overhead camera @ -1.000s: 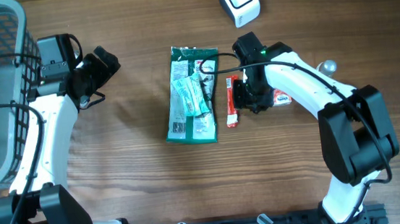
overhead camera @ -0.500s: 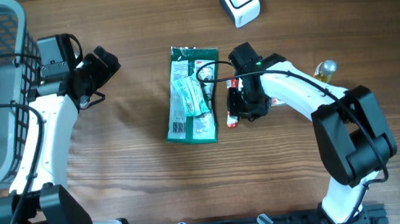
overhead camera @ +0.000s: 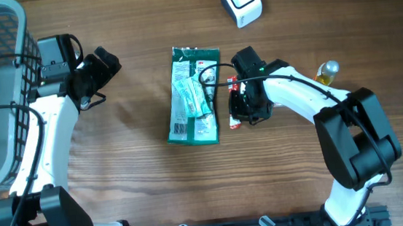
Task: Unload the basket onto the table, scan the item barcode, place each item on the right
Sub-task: 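Move the right gripper to the red tube and grasp it, then close the right gripper firmly on the end of the red tube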
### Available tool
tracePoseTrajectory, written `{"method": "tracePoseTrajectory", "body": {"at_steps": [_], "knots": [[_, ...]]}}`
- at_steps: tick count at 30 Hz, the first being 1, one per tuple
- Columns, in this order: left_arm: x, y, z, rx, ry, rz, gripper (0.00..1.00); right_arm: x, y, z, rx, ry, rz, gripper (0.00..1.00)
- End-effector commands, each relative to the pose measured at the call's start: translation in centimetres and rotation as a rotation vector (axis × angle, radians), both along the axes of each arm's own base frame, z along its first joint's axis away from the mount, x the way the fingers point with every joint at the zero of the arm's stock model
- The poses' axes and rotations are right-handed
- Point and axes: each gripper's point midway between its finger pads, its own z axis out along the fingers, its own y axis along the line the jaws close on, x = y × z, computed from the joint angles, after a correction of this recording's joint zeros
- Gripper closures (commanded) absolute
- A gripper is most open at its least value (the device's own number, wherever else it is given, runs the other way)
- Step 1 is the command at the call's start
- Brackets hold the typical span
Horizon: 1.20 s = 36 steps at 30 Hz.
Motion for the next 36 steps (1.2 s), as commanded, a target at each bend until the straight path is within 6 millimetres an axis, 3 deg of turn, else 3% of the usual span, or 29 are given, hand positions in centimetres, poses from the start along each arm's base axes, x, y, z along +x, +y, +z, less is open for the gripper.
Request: {"method": "tracePoseTrajectory", "body": {"at_steps": [1,4,5,6,13,16,20,25,36], "knots": [[0.2,0.2,0.1,0.0,-0.003,0.012,0.0,-0.6,-0.4,-0.4,-0.02,0.007,0.006,0.92],[0.2,0.2,0.1,0.0,-0.003,0.012,0.0,-0.6,-0.4,-0.4,-0.02,0.007,0.006,0.93],[0.2,0.2,0.1,0.0,-0.003,0.012,0.0,-0.6,-0.4,-0.4,-0.02,0.007,0.006,0.87],[0.2,0.2,0.1,0.0,-0.003,0.012,0.0,-0.6,-0.4,-0.4,-0.02,0.006,0.005,0.74],[0.2,0.2,0.1,0.0,-0.003,0.012,0.0,-0.5,-0.4,-0.4,-0.019,0.005,0.003,0.64],[0.2,0.2,0.1,0.0,-0.003,0.012,0.0,-0.2,-0.2,-0.1,-0.009,-0.004,0.001,0.74],[0.2,0.2,0.1,0.0,-0.003,0.012,0.0,0.9,0.5,2.8,0.041,-0.066,-0.009,0.67],[0.2,0.2,0.1,0.0,-0.003,0.012,0.0,0.7,0.6,2.7,0.038,-0.056,-0.021,0.62],[0.2,0.2,0.1,0.0,-0.003,0.012,0.0,-0.2,-0.6,0.5,-0.002,-0.051,-0.052,0.68]]}}
